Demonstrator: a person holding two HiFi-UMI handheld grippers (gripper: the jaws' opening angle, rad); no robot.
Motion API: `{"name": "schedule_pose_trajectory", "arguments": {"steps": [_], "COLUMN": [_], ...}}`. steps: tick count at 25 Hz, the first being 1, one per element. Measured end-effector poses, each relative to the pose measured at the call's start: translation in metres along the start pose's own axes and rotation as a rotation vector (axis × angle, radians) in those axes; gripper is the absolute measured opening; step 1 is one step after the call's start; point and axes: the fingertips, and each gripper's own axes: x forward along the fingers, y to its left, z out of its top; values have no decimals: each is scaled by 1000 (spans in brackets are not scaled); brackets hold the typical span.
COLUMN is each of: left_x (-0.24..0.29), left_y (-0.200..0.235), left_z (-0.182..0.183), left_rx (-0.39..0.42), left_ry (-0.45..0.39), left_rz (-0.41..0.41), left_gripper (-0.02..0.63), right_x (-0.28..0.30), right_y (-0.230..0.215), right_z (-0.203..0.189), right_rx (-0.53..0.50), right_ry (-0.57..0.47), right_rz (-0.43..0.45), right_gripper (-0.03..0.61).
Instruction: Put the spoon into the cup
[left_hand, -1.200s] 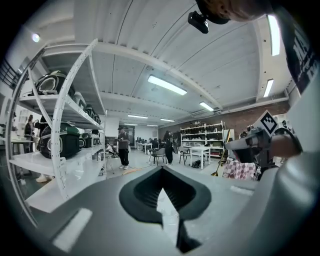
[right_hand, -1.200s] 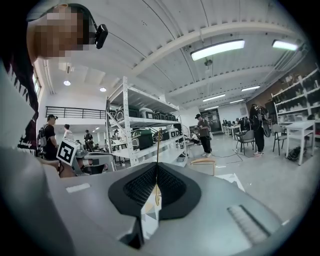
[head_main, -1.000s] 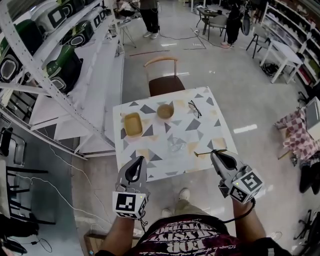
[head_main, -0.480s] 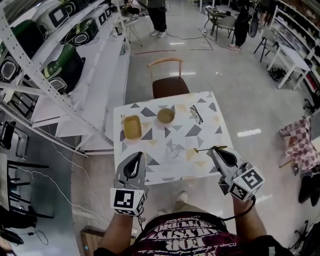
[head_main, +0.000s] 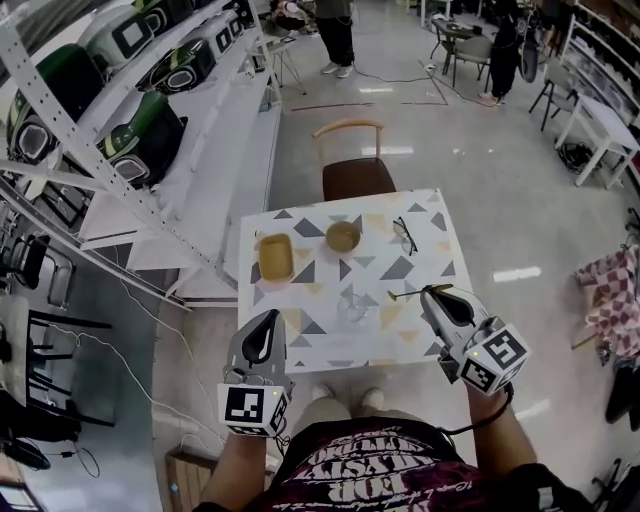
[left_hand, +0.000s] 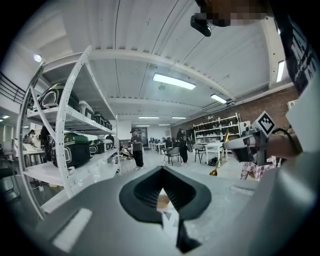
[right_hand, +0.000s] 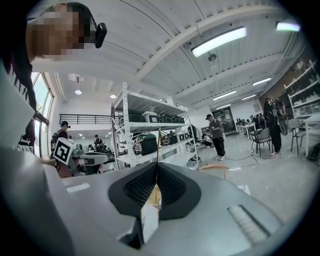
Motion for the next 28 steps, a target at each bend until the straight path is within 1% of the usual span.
{"name": "schedule_pose_trajectory", "arguments": {"steps": [3,6,11,17,23,28], "left_x": [-1,3,15,37,59,78], "left_y": [4,5,4,16,33,39], "left_z": [-2,-1,1,2,-7,-13], "left_rx": [-2,-3,-3,-7,-11,-14], "left_ry": [5,3,-5,-2,15,27], "left_rz": [14,10,-19,-45,-67,-91], "left_gripper": [0,0,0,0,0,0], "right_x": [2,6,12,30,54,70], "right_y": [-2,1,-2,-9,-16,-24], "right_z": [-2,-3,-7,-12,-11,-22], "right_rx": [9,10,17,32,39,65], "right_ry": [-2,4,14,25,32,52], "right_rz": [3,9,-4,-21,-32,-44], "right_gripper": [34,34,34,34,34,34]}}
